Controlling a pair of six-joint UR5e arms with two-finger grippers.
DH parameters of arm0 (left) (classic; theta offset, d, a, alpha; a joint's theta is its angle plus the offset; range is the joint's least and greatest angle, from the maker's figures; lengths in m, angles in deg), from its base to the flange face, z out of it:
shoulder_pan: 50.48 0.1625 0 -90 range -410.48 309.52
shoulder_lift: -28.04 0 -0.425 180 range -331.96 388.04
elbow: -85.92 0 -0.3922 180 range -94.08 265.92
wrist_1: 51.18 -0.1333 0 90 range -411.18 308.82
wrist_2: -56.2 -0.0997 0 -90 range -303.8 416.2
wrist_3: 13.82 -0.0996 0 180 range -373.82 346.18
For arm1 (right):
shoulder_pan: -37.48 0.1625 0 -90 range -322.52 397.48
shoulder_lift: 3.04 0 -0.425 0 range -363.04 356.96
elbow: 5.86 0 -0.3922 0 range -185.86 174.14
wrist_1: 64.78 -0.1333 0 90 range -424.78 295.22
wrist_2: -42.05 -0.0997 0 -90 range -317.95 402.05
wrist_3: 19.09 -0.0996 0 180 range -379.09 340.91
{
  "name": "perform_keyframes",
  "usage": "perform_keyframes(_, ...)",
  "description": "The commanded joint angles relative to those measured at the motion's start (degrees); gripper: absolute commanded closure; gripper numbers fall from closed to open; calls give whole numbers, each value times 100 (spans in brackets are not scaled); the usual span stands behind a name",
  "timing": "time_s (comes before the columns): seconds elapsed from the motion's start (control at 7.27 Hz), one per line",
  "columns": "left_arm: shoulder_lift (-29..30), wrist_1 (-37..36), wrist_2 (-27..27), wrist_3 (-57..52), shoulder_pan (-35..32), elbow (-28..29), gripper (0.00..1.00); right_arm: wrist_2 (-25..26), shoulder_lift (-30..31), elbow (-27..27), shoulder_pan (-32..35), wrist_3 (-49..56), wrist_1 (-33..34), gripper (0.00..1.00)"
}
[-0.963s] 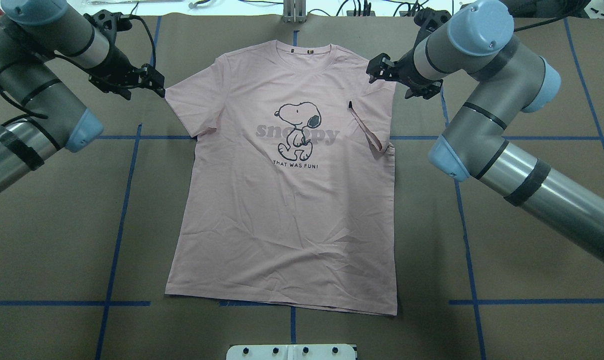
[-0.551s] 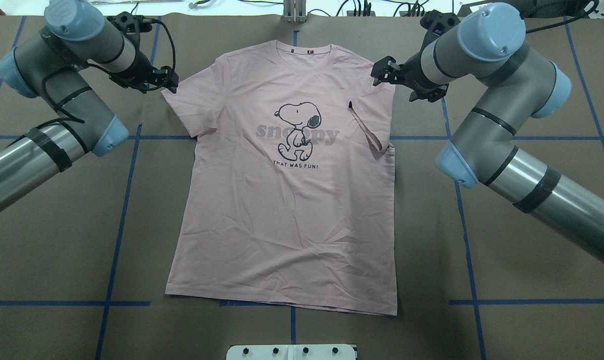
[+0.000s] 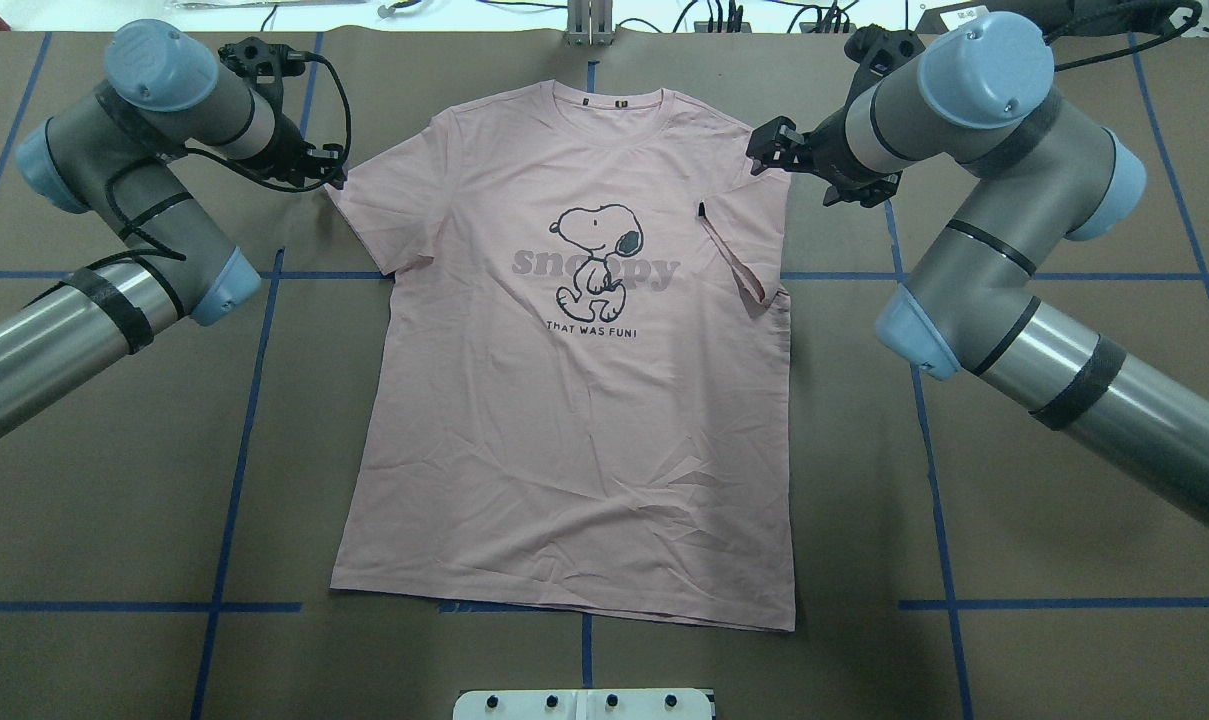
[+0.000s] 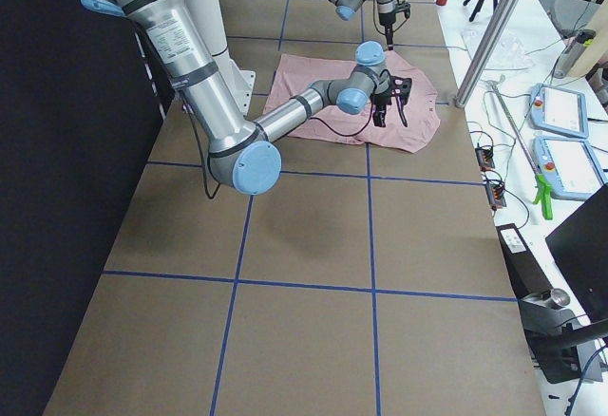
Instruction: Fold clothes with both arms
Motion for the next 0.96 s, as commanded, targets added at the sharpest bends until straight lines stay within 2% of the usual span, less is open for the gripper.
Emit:
perform_keyframes(0.0, 44, 219, -11, 9, 11, 204, 46, 29, -8, 13, -6, 29, 3, 0)
perform_keyframes(0.28, 79, 228, -2, 9, 20, 204, 100, 29, -16, 13, -6, 29, 3, 0)
perform_keyframes(0.55, 141, 219, 16, 18, 20, 134, 100, 29, -16, 30, -15, 29, 3, 0)
perform_keyframes(0.83, 185, 175, 51, 420, 20, -251, 100, 29, -16, 57, -32, 21, 3, 0)
